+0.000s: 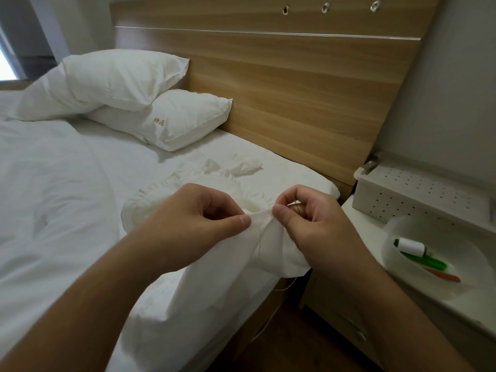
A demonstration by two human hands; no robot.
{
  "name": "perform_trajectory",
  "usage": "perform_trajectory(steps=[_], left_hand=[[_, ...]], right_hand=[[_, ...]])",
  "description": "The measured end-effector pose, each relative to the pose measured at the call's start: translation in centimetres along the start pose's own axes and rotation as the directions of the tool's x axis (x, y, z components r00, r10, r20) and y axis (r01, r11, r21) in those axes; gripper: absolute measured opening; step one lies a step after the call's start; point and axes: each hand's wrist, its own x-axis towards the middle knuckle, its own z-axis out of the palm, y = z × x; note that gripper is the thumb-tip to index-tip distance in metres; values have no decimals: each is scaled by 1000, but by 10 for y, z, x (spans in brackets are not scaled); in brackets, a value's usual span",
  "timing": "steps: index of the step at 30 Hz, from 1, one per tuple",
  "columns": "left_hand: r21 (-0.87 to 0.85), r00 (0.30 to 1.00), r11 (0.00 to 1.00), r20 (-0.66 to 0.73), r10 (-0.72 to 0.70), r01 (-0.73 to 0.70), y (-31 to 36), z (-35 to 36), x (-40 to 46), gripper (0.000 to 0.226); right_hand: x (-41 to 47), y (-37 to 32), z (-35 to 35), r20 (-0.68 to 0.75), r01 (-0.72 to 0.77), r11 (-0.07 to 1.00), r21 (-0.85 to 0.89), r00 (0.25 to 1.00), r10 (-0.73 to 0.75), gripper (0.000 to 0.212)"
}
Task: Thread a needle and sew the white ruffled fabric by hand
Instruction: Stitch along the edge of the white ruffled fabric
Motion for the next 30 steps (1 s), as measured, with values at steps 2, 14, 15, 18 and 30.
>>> perform_trajectory(steps=[2,14,15,18,30], left_hand=[[13,1000,1000,-9,0,0,0,0,0,15],[-12,999,1000,-29,25,-25,2,2,-1,13],[-13,999,1000,-28,26,-27,2,1,-1,13],[-16,999,999,-23,34,-34,2,1,-1,13],[-68,997,995,10,71,-70,6,2,-3,15]], right_hand=[[1,-1,0,-1,-2,1000,-8,1000,2,6],[-2,-19,-9,71,-145,981,132,988,137,31],[-6,-21,-10,75,-95,990,102,993,87,33],[-12,-26,-10,85,3,999,41,996,-6,24],[-18,-22,2,6,73,997,-22,997,-73,11]])
